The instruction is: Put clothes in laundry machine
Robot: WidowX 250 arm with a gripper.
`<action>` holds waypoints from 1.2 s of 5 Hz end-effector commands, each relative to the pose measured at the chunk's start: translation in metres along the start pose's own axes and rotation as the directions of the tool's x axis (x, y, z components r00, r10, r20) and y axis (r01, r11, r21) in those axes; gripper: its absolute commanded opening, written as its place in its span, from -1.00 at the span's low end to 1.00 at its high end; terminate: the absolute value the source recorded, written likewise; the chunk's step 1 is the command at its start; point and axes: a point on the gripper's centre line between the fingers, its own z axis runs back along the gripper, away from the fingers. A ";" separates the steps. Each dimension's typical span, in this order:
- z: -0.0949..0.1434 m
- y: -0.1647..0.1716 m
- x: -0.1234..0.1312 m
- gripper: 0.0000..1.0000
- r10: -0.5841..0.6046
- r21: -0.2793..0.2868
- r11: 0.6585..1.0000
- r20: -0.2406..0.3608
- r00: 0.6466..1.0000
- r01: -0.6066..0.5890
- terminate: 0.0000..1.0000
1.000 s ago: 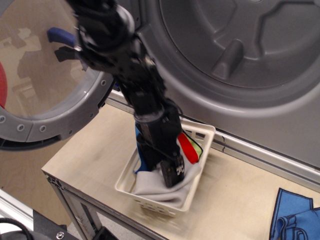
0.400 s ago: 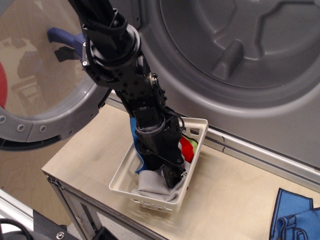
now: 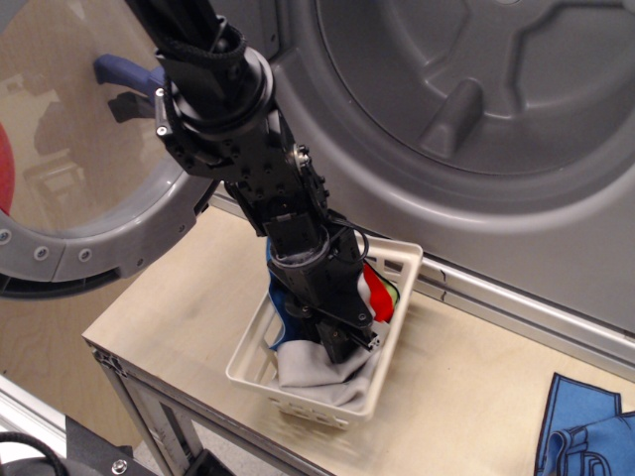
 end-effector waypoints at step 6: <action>0.143 -0.054 0.151 -1.00 0.125 0.084 0.971 0.614 0.779 -0.222 -1.00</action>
